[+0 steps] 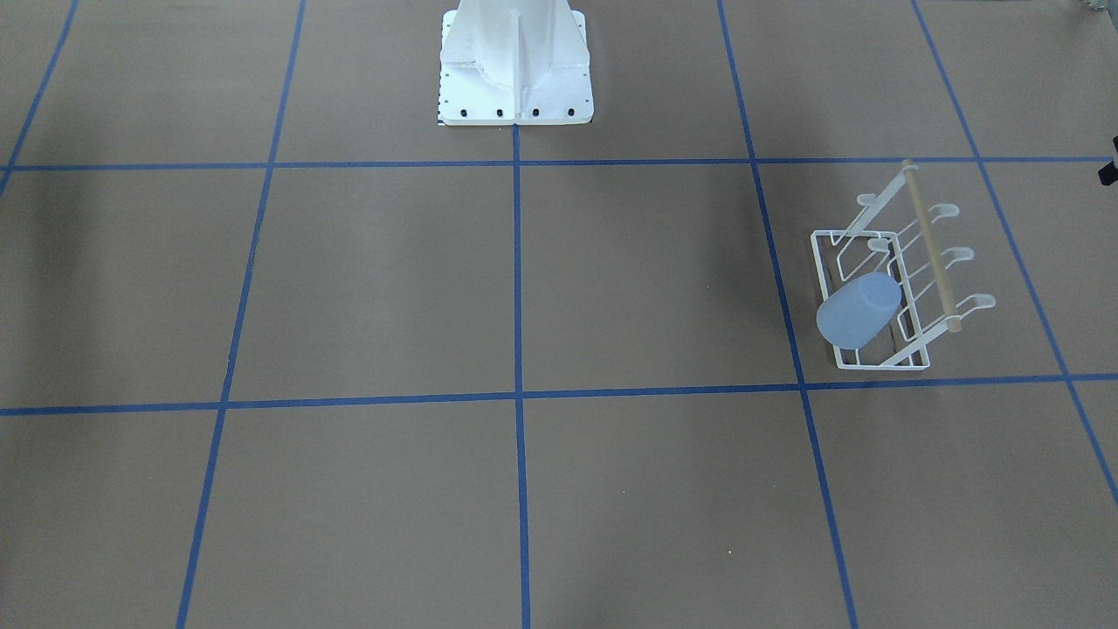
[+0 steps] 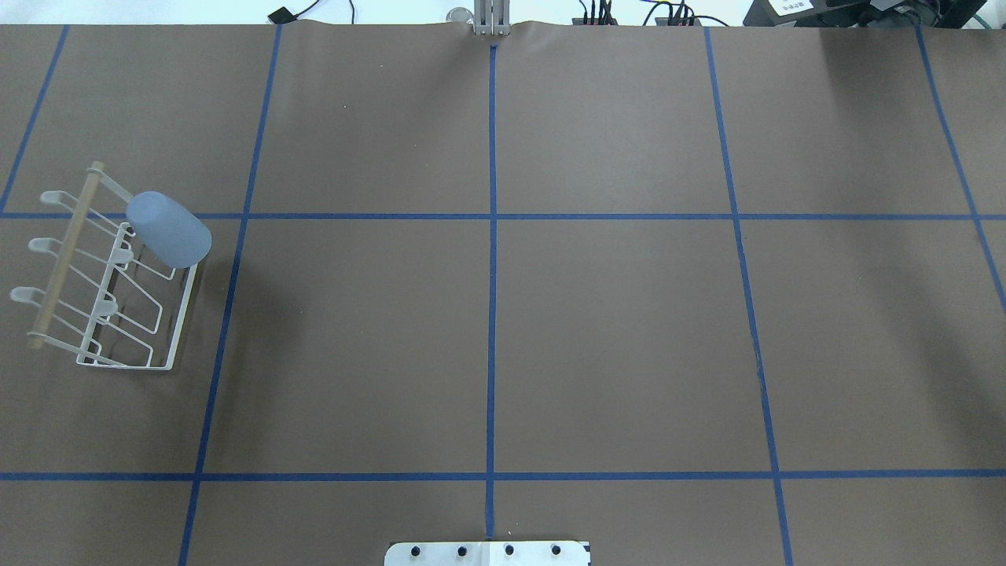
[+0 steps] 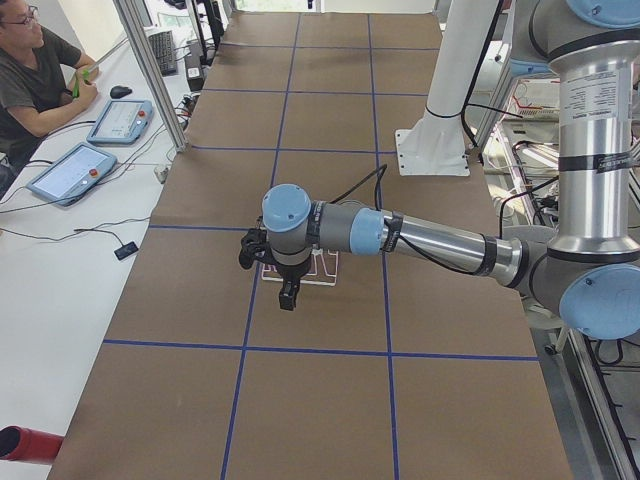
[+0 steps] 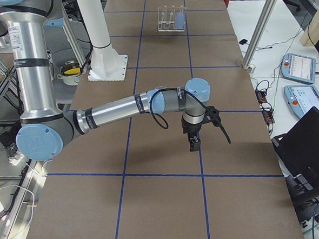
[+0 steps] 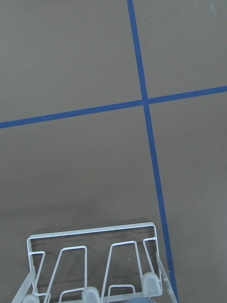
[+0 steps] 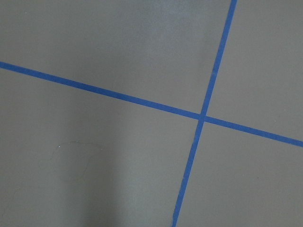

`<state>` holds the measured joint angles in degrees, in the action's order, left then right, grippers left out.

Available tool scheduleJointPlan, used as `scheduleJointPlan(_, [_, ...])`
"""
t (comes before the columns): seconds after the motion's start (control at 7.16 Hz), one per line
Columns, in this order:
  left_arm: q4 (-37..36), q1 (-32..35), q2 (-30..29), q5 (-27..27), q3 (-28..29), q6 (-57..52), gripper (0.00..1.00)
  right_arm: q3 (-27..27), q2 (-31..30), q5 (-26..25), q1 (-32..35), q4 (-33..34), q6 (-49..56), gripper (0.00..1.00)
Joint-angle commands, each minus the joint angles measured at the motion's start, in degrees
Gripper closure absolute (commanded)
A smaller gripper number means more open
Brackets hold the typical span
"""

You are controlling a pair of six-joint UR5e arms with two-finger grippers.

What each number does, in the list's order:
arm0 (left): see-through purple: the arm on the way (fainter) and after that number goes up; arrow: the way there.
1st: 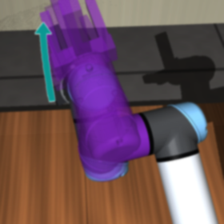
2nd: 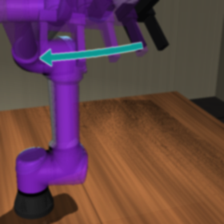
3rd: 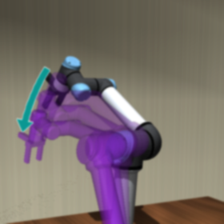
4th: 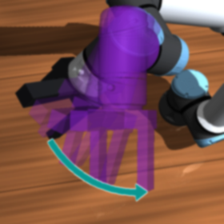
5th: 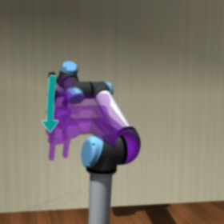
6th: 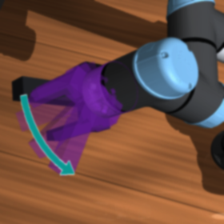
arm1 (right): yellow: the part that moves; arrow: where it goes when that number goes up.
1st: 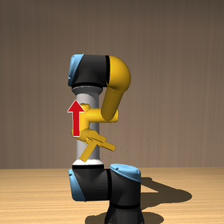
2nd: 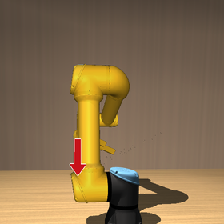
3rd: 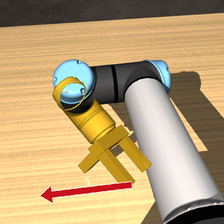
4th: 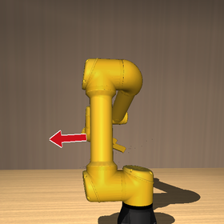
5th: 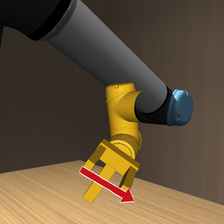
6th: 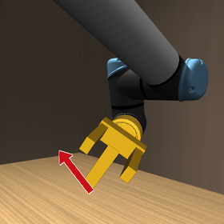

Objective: Hang cup on cup holder

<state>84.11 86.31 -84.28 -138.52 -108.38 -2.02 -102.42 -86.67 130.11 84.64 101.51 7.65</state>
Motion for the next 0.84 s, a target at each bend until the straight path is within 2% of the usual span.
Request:
scheduleJointPlan(0.0, [0.0, 0.0, -0.2, 0.0, 0.0, 0.0, 0.02, 0.0, -0.1, 0.0, 0.0, 0.0, 0.1, 0.0])
scheduleJointPlan(0.7, [0.1, 0.0, -0.8, 0.1, -0.1, -0.1, 0.02, 0.4, -1.7, 1.0, 0.0, 0.3, -0.2, 0.0])
